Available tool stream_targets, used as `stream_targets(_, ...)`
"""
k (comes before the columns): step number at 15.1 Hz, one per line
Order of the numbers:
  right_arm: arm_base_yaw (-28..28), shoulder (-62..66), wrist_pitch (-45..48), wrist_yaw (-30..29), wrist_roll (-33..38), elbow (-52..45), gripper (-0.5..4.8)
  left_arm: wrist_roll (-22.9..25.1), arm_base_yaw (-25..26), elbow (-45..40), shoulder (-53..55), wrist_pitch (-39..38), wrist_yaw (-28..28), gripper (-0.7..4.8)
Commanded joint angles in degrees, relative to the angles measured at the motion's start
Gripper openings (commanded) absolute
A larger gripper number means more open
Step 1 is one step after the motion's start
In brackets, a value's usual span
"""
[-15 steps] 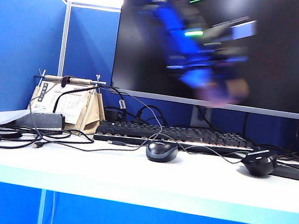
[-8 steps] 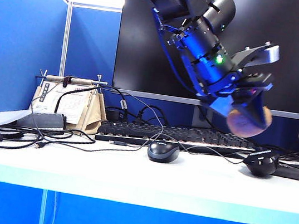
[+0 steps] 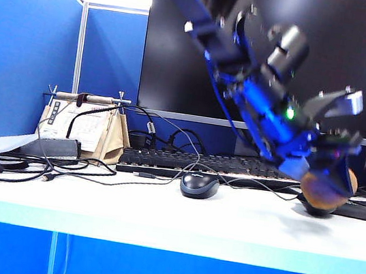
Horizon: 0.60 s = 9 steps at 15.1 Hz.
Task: Pick up the kiwi and place it near the upside-down mouse.
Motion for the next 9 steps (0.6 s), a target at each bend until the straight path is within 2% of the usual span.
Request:
stream_targets(1,-0.09,0.07,-0.92,0.11,-0.09,0.33,3.86,-2.43,0.04,0.35,1.75,3.65,0.7,-0.05)
stream_targets(5,-0.09,0.11,-0.26,0.11,-0.11,0.33,3.86,-1.88,-0.33,0.33,2.86,4.37,1.29,-0.01)
stream_targets(6,-0.09,0.07,0.98,0.11,-0.13,0.33,3.86,-1.27,-0.52,0.35,2.86,5.75,1.05,0.91)
stream_targets(7,-0.09,0.07,2.23,0.11,-0.11,0.33,3.86,-1.29,-0.76,0.35,2.86,7.06,0.37,1.54)
stream_targets(9,-0.07,0.09,3.8,0.11,-0.11,0.33,3.86,-1.29,-1.09,0.33,2.89,7.67,-0.55,1.71)
